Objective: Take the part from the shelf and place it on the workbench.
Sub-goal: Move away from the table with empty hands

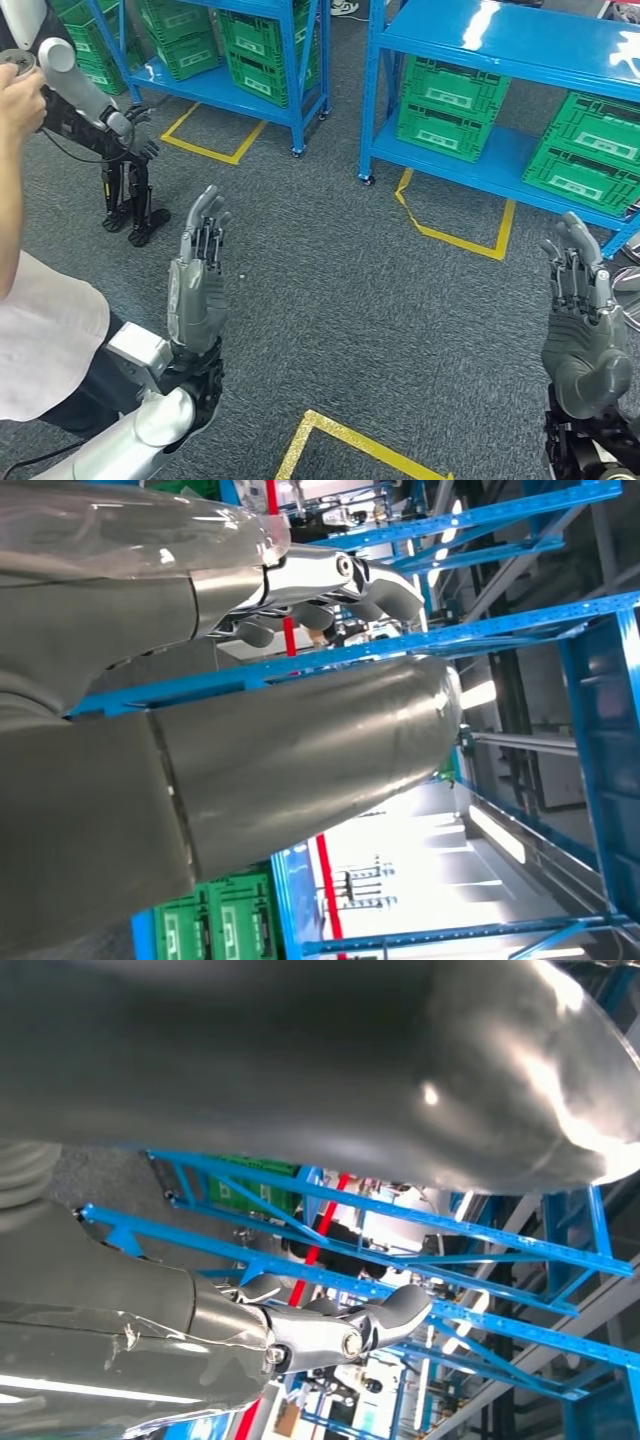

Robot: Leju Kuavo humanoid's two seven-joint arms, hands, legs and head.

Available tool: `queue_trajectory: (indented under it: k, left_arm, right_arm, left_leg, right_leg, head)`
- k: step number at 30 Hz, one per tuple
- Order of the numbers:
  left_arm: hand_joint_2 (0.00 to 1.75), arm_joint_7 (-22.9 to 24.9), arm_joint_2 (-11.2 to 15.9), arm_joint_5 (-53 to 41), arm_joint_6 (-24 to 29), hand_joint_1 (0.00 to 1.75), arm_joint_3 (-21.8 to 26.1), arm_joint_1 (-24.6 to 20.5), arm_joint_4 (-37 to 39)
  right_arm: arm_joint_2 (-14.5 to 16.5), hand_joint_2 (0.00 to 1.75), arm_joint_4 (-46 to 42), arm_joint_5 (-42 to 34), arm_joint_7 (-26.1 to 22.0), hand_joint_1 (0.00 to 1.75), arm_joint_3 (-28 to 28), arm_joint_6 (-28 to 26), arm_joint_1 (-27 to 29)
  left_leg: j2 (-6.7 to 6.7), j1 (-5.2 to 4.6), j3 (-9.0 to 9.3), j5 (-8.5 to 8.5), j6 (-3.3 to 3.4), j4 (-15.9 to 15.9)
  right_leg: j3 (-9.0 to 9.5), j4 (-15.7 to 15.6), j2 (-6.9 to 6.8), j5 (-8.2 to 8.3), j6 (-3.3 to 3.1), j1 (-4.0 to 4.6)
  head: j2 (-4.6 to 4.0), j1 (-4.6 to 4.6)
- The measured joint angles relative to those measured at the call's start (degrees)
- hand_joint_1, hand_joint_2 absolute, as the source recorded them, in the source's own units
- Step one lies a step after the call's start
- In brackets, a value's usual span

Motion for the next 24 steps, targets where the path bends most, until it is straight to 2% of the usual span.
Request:
queue_trajectory:
  k: [1, 2, 3, 4, 6, 8, 9, 10, 12, 13, 14, 15, 17, 18, 19, 20, 22, 23, 24]
  left_arm:
    - [0.0, 0.04, 0.0, 0.0, 0.0, 0.0, 0.0, 0.01, 0.0]
    - [0.0, 0.08, 0.02, 0.0, 0.0, 0.0, 0.0, 0.0, 0.0]
    - [0.0, 0.11, 0.04, -0.02, 0.0, 0.0, 0.0, -0.02, -0.01]
    - [0.0, 0.14, 0.07, -0.04, 0.0, 0.0, -0.01, -0.03, -0.02]
    - [0.0, 0.15, 0.1, -0.13, 0.01, 0.0, -0.03, 0.01, -0.05]
    - [0.0, 0.14, 0.16, -0.19, 0.02, 0.0, -0.04, -0.01, -0.1]
    - [0.0, 0.14, 0.2, -0.2, 0.03, 0.0, -0.04, -0.07, -0.11]
    - [0.0, 0.13, 0.23, -0.21, 0.04, 0.0, -0.04, -0.09, -0.13]
    - [0.0, 0.13, 0.29, -0.22, 0.06, 0.0, -0.04, 0.0, -0.13]
    - [0.0, 0.13, 0.32, -0.22, 0.07, 0.0, -0.04, 0.08, -0.13]
    - [0.0, 0.13, 0.36, -0.22, 0.07, 0.0, -0.04, 0.12, -0.13]
    - [0.0, 0.13, 0.37, -0.22, 0.07, 0.0, -0.04, 0.14, -0.13]
    - [0.0, 0.13, 0.42, -0.22, 0.07, 0.0, -0.04, 0.13, -0.14]
    - [0.0, 0.14, 0.44, -0.21, 0.07, 0.0, -0.04, 0.12, -0.15]
    - [0.0, 0.15, 0.49, -0.21, 0.07, 0.0, -0.04, 0.1, -0.19]
    - [0.0, 0.16, 0.54, -0.21, 0.07, 0.0, -0.04, 0.11, -0.23]
    - [0.0, 0.16, 0.6, -0.22, 0.07, 0.0, -0.05, 0.11, -0.35]
    - [0.0, 0.15, 0.6, -0.23, 0.07, 0.0, -0.06, 0.12, -0.4]
    - [0.0, 0.14, 0.59, -0.25, 0.07, 0.0, -0.07, 0.09, -0.44]
  right_arm:
    - [0.01, 0.0, 0.03, -0.01, -0.01, 0.0, 0.01, -0.03, -0.01]
    - [0.01, 0.0, 0.1, -0.03, 0.0, 0.0, 0.03, -0.07, -0.01]
    - [0.01, 0.0, 0.17, -0.06, -0.01, 0.0, 0.07, -0.1, -0.05]
    - [0.01, 0.0, 0.25, -0.11, -0.01, 0.0, 0.1, -0.13, 0.02]
    - [0.01, 0.0, 0.32, -0.2, -0.04, 0.0, 0.17, -0.17, 0.15]
    - [0.03, 0.0, 0.32, -0.21, -0.11, 0.0, 0.2, -0.2, 0.18]
    - [0.07, 0.0, 0.31, -0.2, -0.13, 0.0, 0.21, -0.19, 0.1]
    - [0.1, 0.0, 0.31, -0.2, -0.14, 0.0, 0.24, -0.17, 0.05]
    - [0.14, 0.0, 0.32, -0.2, -0.15, 0.0, 0.31, -0.12, -0.01]
    - [0.14, 0.0, 0.33, -0.2, -0.15, 0.0, 0.33, -0.12, 0.0]
    - [0.14, 0.0, 0.33, -0.2, -0.15, 0.0, 0.34, -0.11, 0.0]
    - [0.14, 0.0, 0.33, -0.2, -0.15, 0.0, 0.35, -0.11, -0.01]
    - [0.17, 0.0, 0.33, -0.2, -0.15, 0.0, 0.36, -0.12, -0.03]
    - [0.2, 0.0, 0.35, -0.2, -0.13, 0.0, 0.37, -0.12, -0.03]
    - [0.24, 0.0, 0.37, -0.2, -0.12, 0.0, 0.37, -0.12, -0.03]
    - [0.28, 0.0, 0.38, -0.2, -0.09, 0.0, 0.38, -0.12, -0.02]
    - [0.31, 0.0, 0.39, -0.2, -0.09, 0.0, 0.38, -0.13, -0.09]
    - [0.32, 0.0, 0.38, -0.2, -0.13, 0.0, 0.37, -0.13, -0.2]
    - [0.32, 0.0, 0.38, -0.2, -0.15, 0.0, 0.36, -0.13, -0.34]
  left_leg:
    - [-0.06, 0.2, 0.43, -0.43, -0.43, 0.14]
    - [-0.13, 0.32, 0.73, -0.83, -0.87, 0.35]
    - [-0.2, 0.35, 0.69, -1.18, -1.31, 0.58]
    - [-0.25, 0.3, 0.49, -1.4, -1.73, 0.82]
    - [-0.33, 0.27, 0.22, -1.62, -2.44, 1.13]
    - [0.04, 0.42, -0.31, -1.78, -2.89, 2.96]
    - [0.37, 0.46, -1.73, -2.07, -3.02, 5.6]
    - [0.7, 0.45, -4.04, -2.7, -3.09, 9.36]
    - [0.97, 0.3, -9.93, -4.99, -3.05, 17.3]
    - [0.98, 0.17, -12.16, -5.73, -2.86, 19.4]
    - [0.98, -0.06, -13.4, -5.49, -2.5, 19.55]
    - [0.98, -0.4, -13.46, -3.93, -1.92, 17.51]
    - [0.98, -1.53, -11.25, 1.67, -0.15, 9.32]
    - [0.94, -2.06, -10.01, 3.54, 0.59, 5.73]
    - [0.89, -2.47, -9.05, 4.57, 1.08, 3.33]
    - [0.8, -2.69, -8.5, 4.71, 1.34, 2.07]
    - [0.81, -2.44, -7.17, 4.35, 1.54, 1.06]
    - [0.85, -2.22, -6.3, 4.4, 1.67, 0.51]
    - [0.9, -2.0, -5.43, 4.31, 1.75, 0.21]
  right_leg:
    - [1.49, -4.08, 0.04, 2.59, 0.36, -0.31]
    - [2.82, -7.79, 0.23, 4.2, 0.66, -0.41]
    - [3.96, -10.37, 0.38, 4.79, 0.51, -0.38]
    - [4.4, -11.57, 0.56, 4.75, 0.04, -0.3]
    - [4.8, -11.74, 0.63, 4.09, -1.55, 0.02]
    - [5.5, -11.83, 0.61, 3.94, -2.54, 0.11]
    - [6.05, -11.94, 0.61, 3.74, -2.86, 0.13]
    - [6.53, -12.03, 0.56, 3.43, -3.16, 0.2]
    - [7.3, -12.06, 0.45, 2.65, -3.62, 0.53]
    - [7.75, -12.07, 0.44, 2.22, -3.76, 0.75]
    - [8.29, -12.09, 0.43, 1.78, -3.89, 0.98]
    - [8.9, -12.13, 0.44, 1.32, -3.99, 1.2]
    - [10.19, -12.28, 0.47, 0.38, -4.11, 1.5]
    - [10.68, -12.45, 0.56, -0.08, -4.03, 1.61]
    - [11.02, -12.74, 0.6, -0.5, -3.86, 1.62]
    - [11.43, -12.82, 0.63, -0.62, -3.65, 1.66]
    - [12.19, -13.07, 0.52, -0.66, -3.11, 1.74]
    - [12.22, -12.13, 0.42, -0.67, -2.91, 1.81]
    - [11.43, -10.3, 0.34, -1.0, -2.68, 1.8]
  head:
    - [0.0, 0.04]
    - [0.0, 0.23]
    - [0.0, 0.49]
    - [0.0, 0.54]
    - [0.0, 0.36]
    - [0.0, -0.02]
    - [0.0, -0.1]
    - [0.0, -0.19]
    - [0.0, -0.29]
    - [0.0, -0.31]
    - [0.0, -0.32]
    - [0.0, -0.31]
    - [0.0, -0.28]
    - [0.0, -0.23]
    - [0.0, -0.26]
    - [0.0, -0.29]
    - [0.0, -0.5]
    - [0.0, -0.44]
    - [0.0, -0.34]
